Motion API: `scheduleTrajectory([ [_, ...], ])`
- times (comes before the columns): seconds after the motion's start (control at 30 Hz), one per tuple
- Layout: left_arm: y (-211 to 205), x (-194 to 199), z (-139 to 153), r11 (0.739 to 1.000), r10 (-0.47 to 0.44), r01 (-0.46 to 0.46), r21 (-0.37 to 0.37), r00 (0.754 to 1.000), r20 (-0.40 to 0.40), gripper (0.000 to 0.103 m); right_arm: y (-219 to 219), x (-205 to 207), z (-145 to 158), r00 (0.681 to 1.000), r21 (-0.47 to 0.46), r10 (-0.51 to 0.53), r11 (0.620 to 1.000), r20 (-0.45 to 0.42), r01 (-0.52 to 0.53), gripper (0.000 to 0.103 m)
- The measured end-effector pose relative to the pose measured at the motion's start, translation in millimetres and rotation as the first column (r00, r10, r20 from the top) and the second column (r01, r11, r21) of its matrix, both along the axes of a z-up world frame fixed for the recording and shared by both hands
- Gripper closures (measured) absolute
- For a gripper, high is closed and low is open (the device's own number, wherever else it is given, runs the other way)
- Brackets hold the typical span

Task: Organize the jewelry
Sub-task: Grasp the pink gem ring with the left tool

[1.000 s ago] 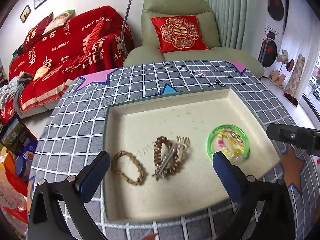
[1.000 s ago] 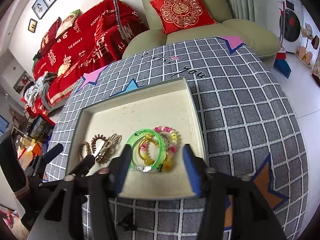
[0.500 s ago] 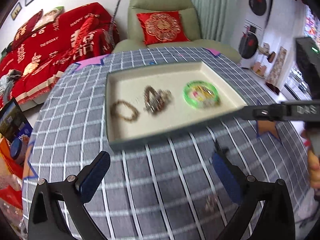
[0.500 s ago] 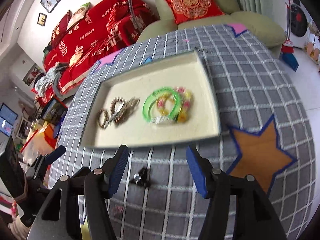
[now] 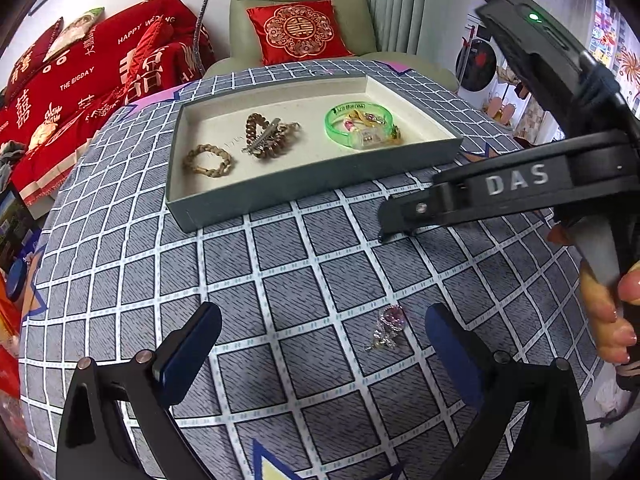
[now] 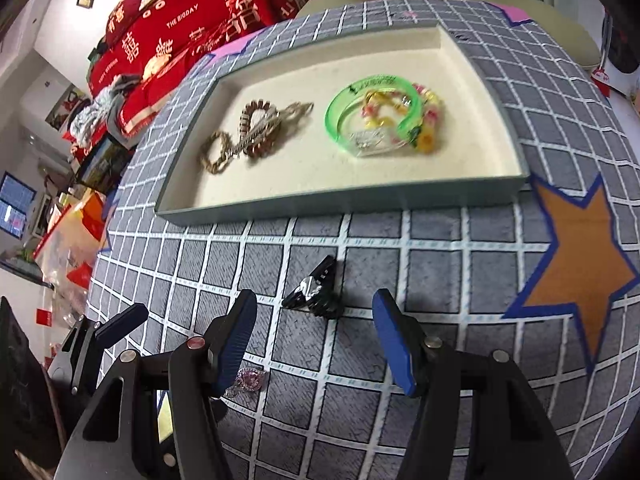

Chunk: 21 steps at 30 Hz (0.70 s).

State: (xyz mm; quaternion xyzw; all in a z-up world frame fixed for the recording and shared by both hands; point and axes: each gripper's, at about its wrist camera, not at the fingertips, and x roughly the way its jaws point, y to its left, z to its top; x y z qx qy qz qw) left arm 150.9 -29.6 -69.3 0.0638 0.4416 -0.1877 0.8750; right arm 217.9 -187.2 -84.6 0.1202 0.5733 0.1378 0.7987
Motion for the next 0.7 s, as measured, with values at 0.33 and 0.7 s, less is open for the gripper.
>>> scheduleTrajectory([
  [0.33, -7.9, -2.1, -7.4, 1.0, -0.009, 0.009, 0.008, 1.0, -0.014, 0.005, 21.4, 4.2, -7.6, 0.998, -0.119, 0.063, 0.991, 0.017, -0.061, 0.049],
  [0.7, -20.6, 3.7, -16.7, 0.999, -0.025, 0.026, 0.029, 0.999, -0.046, 0.021, 23.8, 6.8, -4.6, 0.995, -0.219, 0.086, 0.973, 0.056, -0.072, 0.063],
])
